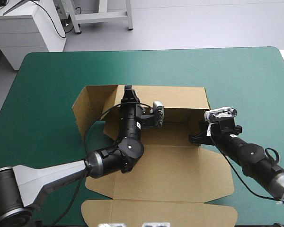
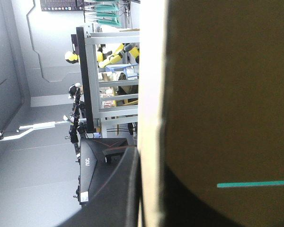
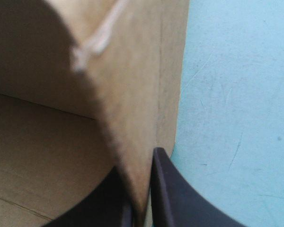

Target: Fold the box

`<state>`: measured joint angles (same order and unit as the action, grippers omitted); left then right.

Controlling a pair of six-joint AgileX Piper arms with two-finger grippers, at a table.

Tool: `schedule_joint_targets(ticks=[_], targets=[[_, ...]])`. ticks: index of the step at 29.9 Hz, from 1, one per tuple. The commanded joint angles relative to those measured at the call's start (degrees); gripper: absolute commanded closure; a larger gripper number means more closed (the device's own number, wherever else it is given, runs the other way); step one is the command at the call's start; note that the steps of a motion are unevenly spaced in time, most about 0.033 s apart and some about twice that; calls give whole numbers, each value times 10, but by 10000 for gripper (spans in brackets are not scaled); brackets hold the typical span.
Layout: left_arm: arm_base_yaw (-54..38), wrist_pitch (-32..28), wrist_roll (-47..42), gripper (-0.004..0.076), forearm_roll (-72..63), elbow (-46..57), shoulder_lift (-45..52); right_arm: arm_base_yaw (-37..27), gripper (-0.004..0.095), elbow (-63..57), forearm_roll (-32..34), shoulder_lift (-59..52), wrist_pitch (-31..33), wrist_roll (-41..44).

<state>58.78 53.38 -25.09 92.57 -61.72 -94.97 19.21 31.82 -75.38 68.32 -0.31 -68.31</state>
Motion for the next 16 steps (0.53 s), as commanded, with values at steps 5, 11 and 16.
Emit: schedule_joint_targets(ticks=[5, 11, 16], targets=[[1, -12, -33, 711, 19, -16, 22, 0, 928, 16, -4, 5, 17, -1], [1, -14, -33, 416, 29, -16, 22, 0, 928, 16, -4, 5, 17, -1], [1, -19, -56, 179, 76, -16, 22, 0, 928, 16, -5, 5, 13, -1]])
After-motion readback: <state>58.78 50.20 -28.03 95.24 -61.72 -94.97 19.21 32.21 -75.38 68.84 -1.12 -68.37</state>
